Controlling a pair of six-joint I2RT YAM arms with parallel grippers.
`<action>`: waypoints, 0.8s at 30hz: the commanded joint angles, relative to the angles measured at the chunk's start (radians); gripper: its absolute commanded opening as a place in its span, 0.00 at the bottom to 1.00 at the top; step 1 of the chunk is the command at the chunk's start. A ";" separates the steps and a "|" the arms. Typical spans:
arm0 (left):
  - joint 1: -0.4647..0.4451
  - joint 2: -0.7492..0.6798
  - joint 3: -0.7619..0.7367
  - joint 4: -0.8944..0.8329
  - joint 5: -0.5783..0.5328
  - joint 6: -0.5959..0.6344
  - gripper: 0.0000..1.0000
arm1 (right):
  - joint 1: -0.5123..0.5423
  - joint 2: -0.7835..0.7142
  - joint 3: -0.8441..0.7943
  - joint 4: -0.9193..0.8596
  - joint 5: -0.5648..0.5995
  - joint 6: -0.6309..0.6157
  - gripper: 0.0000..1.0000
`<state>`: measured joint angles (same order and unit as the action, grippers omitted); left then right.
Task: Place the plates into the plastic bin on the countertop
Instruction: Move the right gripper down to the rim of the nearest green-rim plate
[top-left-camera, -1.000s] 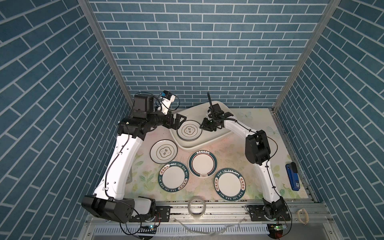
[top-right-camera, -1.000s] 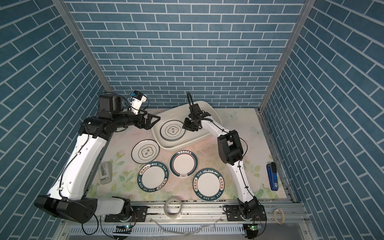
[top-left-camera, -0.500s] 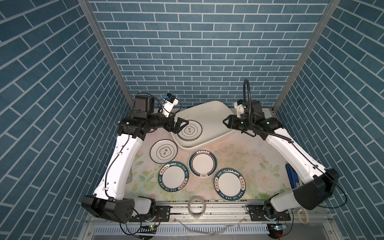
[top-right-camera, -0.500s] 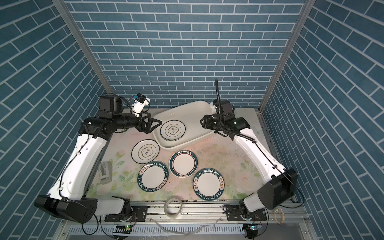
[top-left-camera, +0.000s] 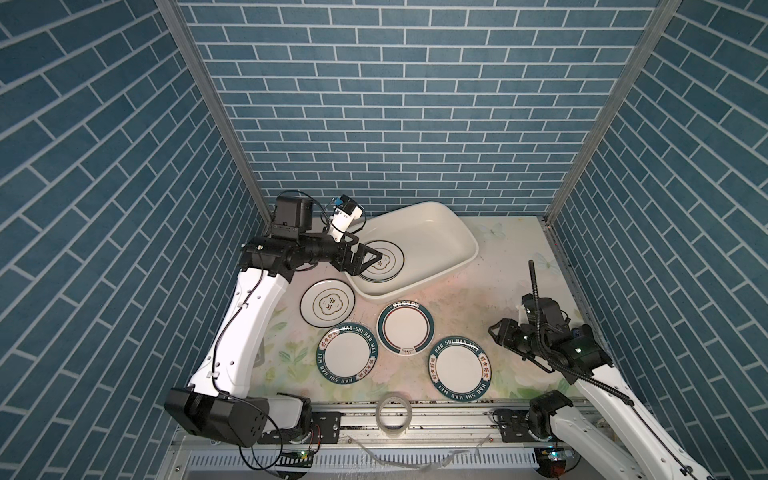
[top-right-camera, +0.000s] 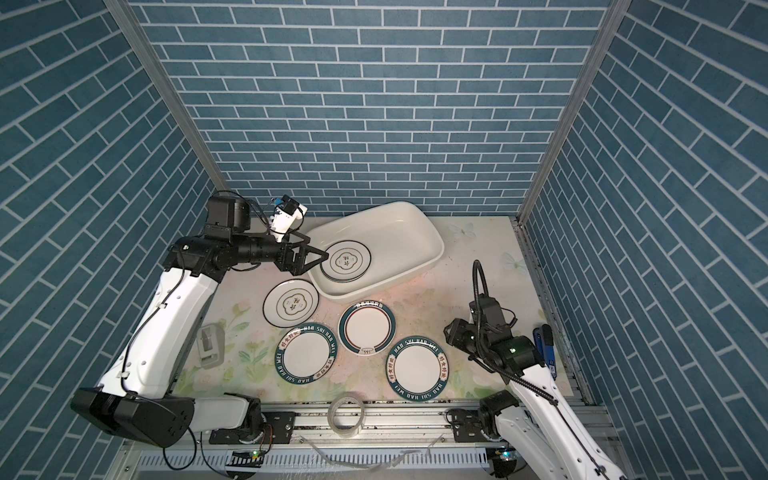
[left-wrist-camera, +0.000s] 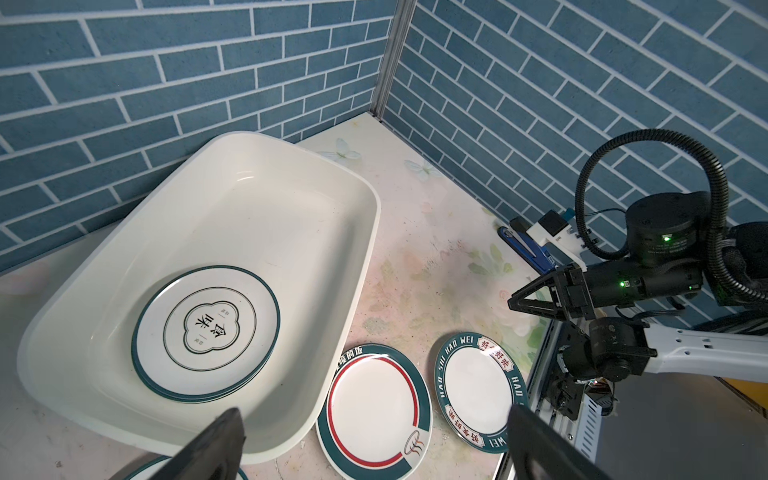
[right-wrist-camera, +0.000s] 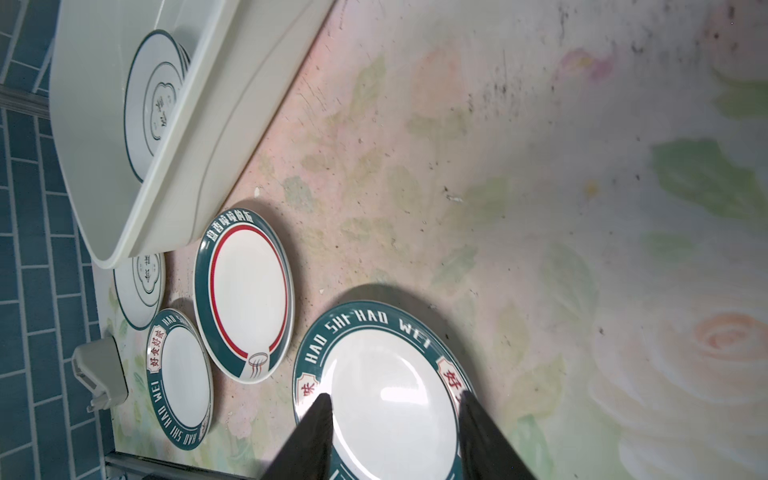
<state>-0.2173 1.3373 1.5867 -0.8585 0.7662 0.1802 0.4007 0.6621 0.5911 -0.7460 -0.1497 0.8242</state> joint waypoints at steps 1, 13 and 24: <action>-0.016 -0.003 -0.012 0.000 0.025 0.003 1.00 | -0.003 -0.079 -0.050 -0.078 0.034 0.109 0.49; -0.024 -0.036 -0.045 0.002 0.017 0.015 0.99 | -0.003 -0.245 -0.159 -0.184 -0.053 0.174 0.49; -0.031 -0.050 -0.053 0.007 0.011 0.016 1.00 | -0.003 -0.071 -0.211 -0.088 -0.212 0.167 0.49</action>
<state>-0.2409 1.3060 1.5455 -0.8555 0.7715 0.1810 0.4000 0.5648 0.3813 -0.8555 -0.3134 0.9649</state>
